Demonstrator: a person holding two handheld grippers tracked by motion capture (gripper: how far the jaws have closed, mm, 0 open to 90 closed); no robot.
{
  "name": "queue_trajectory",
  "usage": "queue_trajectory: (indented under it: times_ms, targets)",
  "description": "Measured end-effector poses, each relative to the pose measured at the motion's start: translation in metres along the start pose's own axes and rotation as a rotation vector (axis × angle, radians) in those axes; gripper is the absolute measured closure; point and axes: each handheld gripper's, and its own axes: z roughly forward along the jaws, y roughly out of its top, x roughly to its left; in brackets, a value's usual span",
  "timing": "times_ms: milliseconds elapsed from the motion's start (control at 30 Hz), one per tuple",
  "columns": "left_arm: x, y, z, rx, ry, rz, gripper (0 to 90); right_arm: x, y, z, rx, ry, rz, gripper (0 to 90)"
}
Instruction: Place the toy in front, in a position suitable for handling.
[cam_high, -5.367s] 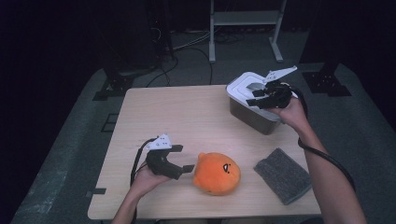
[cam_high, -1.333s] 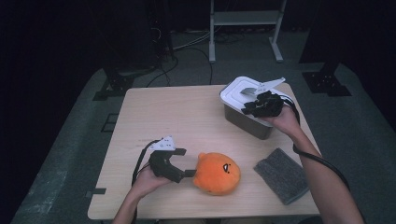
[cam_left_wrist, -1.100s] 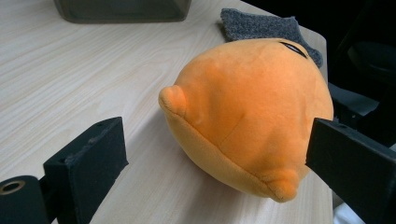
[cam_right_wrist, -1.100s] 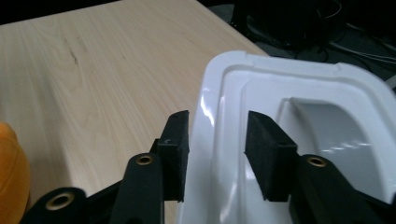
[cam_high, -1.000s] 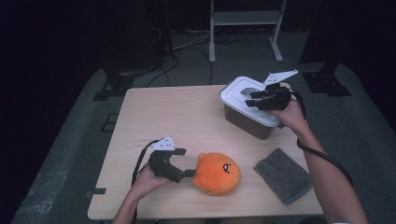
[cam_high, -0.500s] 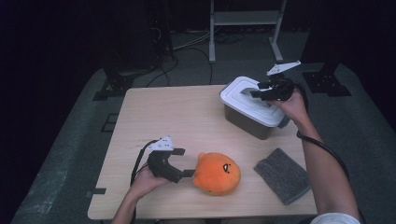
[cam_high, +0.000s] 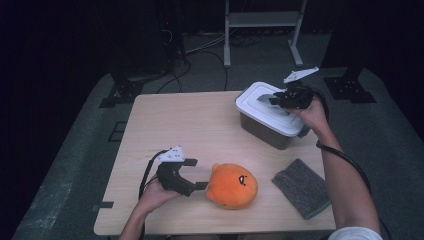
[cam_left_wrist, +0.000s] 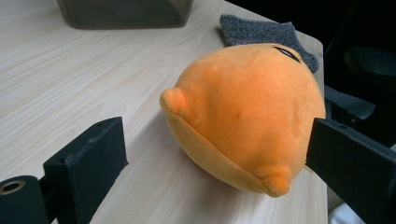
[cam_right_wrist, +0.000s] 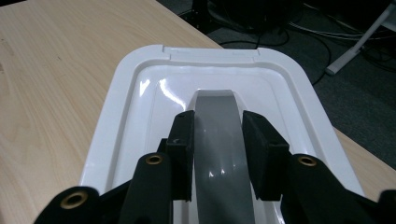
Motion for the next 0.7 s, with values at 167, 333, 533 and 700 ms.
queue_trajectory:
  times_ms: [167,333,533,700]
  targets:
    - [0.0,-0.001,-0.001,-0.005,0.005,-0.007,4.1,0.0,-0.001,-0.001,-0.003,0.024,0.013,65.5]
    - [0.001,0.0,0.0,-0.007,0.004,-0.002,4.1,0.005,-0.002,-0.002,-0.014,0.055,-0.003,65.7]
    - [0.001,0.001,0.0,-0.013,0.005,0.0,4.1,0.015,-0.002,-0.004,-0.011,0.103,-0.036,65.7]
    - [0.001,0.002,-0.001,-0.012,0.005,0.006,4.1,0.026,-0.001,-0.004,-0.015,0.133,-0.057,65.7]
